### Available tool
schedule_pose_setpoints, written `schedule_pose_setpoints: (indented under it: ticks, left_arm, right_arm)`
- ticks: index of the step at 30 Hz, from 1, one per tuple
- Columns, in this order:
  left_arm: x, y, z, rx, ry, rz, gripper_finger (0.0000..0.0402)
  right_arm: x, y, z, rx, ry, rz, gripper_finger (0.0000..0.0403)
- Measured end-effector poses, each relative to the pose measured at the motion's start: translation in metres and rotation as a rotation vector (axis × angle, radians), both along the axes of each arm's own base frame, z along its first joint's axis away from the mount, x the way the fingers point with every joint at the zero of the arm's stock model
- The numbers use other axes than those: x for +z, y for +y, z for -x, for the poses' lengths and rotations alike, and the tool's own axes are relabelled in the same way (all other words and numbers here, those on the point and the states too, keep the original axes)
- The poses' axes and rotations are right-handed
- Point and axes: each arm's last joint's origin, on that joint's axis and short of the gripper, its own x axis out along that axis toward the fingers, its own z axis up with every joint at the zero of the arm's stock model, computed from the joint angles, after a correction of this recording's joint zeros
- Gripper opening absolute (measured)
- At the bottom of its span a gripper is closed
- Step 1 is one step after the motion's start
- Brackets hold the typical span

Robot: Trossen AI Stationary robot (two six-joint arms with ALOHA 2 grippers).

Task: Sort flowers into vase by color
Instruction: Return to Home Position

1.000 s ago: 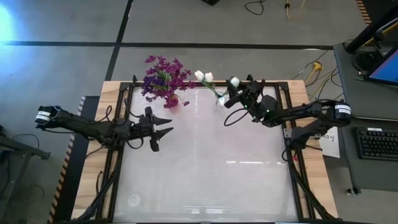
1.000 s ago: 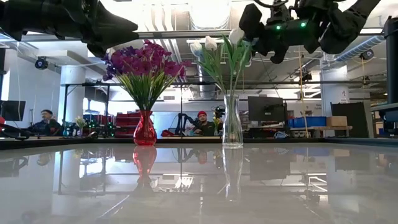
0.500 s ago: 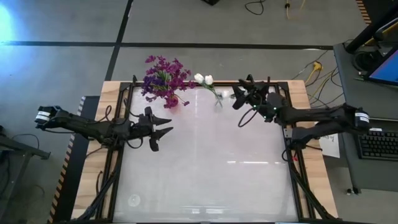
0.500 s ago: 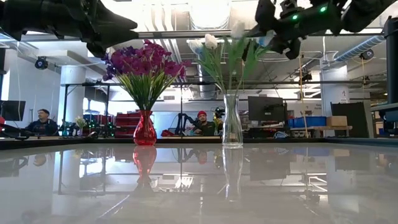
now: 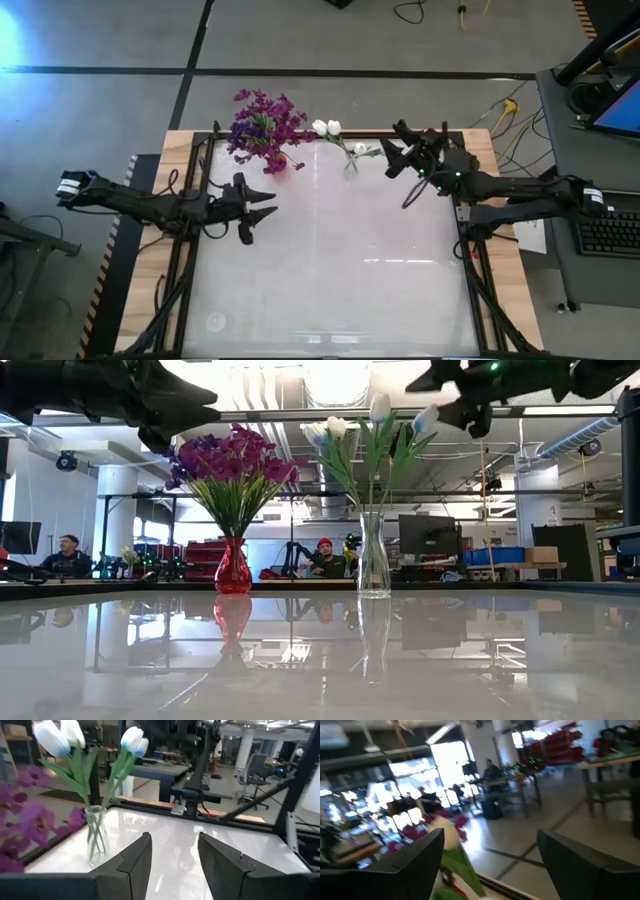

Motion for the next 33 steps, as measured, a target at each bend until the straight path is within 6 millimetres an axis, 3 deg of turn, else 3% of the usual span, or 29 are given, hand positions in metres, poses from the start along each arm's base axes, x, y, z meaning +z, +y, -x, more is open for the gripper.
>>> schedule_pose_setpoints:
  ticks: [13,19,22,26,33]
  left_arm:
    - [0.009,0.001,0.014,-0.041,-0.044,0.028,0.0149]
    - [0.023,0.001,0.032,-0.161,0.124,0.004,0.0149]
    - [0.022,0.0,0.039,-0.24,0.177,-0.041,0.0149]
    - [0.013,-0.001,0.047,-0.315,0.125,-0.131,0.0149]
    - [0.005,0.003,0.067,-0.289,-0.045,-0.21,0.0149]
  right_arm:
    - [0.026,0.015,0.025,0.275,-0.113,0.116,0.0307]
    - [0.032,0.025,0.034,0.523,-0.096,0.222,0.0296]
    - [0.031,0.032,0.042,0.565,-0.06,0.26,0.029]
    - [0.023,0.04,0.053,0.593,-0.016,0.295,0.0282]
    - [-0.001,0.05,0.081,0.61,-0.061,0.335,0.0276]
